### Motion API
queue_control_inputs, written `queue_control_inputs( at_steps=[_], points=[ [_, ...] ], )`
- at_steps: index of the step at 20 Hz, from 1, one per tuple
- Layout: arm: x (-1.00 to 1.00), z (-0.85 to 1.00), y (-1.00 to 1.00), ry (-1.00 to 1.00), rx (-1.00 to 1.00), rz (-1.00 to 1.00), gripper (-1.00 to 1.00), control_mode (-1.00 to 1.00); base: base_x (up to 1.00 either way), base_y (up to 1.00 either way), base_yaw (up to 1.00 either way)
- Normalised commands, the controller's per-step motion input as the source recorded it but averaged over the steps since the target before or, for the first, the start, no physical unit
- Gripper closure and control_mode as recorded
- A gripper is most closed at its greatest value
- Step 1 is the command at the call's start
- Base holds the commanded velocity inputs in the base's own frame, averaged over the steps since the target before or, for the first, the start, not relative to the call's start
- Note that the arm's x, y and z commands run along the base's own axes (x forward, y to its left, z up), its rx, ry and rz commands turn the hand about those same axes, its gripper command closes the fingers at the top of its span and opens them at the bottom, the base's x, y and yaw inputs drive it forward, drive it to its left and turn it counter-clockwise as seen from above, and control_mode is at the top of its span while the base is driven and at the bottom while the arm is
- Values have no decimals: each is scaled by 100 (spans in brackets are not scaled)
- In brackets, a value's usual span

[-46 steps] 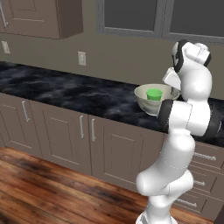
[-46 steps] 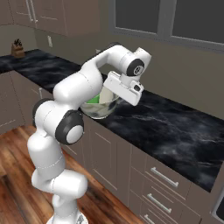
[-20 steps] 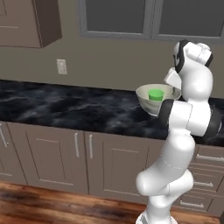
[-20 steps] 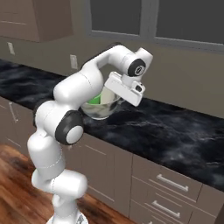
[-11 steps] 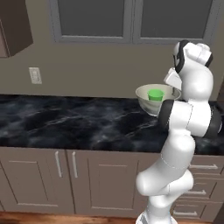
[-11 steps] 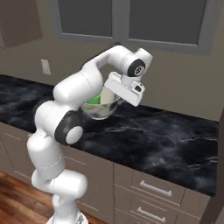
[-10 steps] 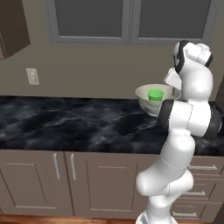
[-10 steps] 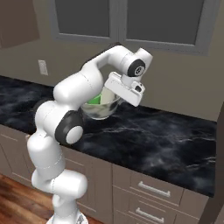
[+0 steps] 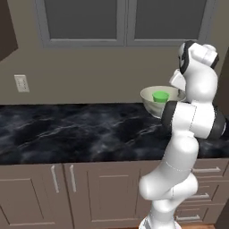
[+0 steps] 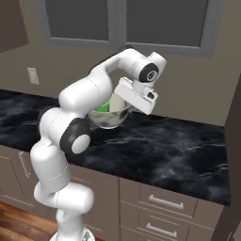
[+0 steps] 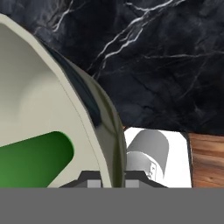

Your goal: Place the cup inside the bowl on the dining table and move the bowl to any counter.

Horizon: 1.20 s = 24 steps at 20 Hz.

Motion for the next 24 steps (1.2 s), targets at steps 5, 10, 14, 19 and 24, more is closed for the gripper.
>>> queue_control_inputs(
  at_steps=[5, 10, 14, 19, 24],
  points=[
    [0, 0, 0, 0, 0, 0, 100, 100, 14, 78, -18],
    [0, 0, 0, 0, 0, 0, 100, 100, 47, 59, -15],
    [0, 0, 0, 0, 0, 0, 100, 100, 98, 25, -12],
    [0, 0, 0, 0, 0, 0, 100, 100, 70, 26, -11],
    [0, 0, 0, 0, 0, 0, 100, 100, 0, 3, -2]
  ],
)
